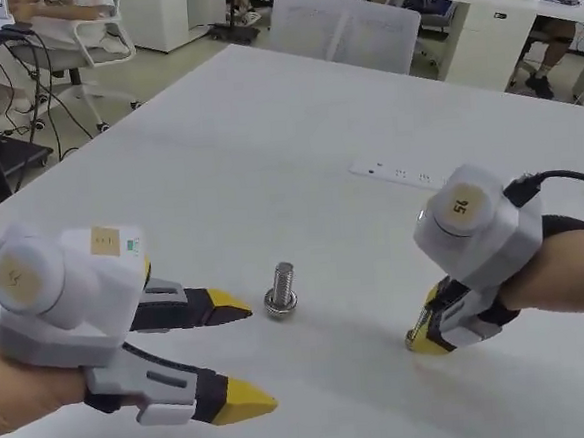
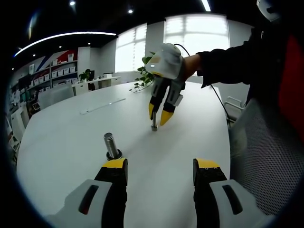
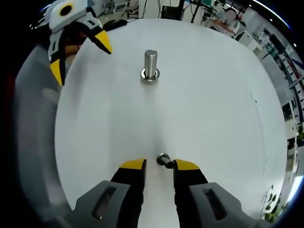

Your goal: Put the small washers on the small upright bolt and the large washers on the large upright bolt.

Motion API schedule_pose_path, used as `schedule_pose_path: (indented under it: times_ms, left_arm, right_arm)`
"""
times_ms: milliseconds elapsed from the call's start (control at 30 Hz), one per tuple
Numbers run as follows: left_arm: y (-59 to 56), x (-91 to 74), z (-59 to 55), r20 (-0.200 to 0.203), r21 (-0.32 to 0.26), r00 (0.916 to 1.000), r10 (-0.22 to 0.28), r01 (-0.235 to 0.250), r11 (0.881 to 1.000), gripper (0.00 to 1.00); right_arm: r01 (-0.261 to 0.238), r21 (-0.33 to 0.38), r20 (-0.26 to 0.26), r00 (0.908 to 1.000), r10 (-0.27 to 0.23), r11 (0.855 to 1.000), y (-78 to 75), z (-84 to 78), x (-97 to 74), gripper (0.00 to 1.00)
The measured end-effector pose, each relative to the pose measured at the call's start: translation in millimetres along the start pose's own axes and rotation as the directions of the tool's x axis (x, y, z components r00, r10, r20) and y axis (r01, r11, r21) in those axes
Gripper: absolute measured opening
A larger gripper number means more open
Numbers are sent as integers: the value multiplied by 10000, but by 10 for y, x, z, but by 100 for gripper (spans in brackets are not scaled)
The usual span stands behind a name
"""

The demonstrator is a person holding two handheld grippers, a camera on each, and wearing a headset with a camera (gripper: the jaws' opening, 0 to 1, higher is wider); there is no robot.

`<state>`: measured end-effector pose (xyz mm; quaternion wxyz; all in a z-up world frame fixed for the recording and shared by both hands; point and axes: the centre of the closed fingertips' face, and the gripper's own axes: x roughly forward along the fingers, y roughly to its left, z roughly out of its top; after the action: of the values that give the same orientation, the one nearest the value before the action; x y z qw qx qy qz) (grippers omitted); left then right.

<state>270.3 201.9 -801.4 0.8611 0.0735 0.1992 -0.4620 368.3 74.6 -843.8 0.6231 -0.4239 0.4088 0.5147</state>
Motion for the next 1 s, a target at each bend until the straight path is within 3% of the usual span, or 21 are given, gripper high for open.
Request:
schedule_pose_path:
  times_ms: [267, 533, 633, 767, 1000]
  left_arm:
    - [-25, -7, 38, 81, 84, 9999, -74, 73, 9999, 55]
    - [-3, -42, 80, 254, 28, 9997, 20, -21, 10000, 55]
    - [-2, -60, 105, 309, 28, 9995, 45, -46, 10000, 55]
    - [-4, -74, 120, 331, 24, 9994, 62, -63, 10000, 55]
    - [-39, -84, 153, 299, 48, 9996, -13, 11, 10000, 56]
  right_arm:
    - [322, 322, 555, 9979, -340, 9990, 75, -11, -95, 28]
    - [460, 988, 1336, 9893, -590, 9940, 167, 4, -191, 33]
    - [371, 1510, 1978, 9780, -669, 9878, 219, 59, -242, 35]
    - [399, 1819, 2322, 9692, -823, 9825, 278, 29, -289, 37]
    - [501, 2435, 3255, 9365, -1302, 9686, 373, -11, -407, 41]
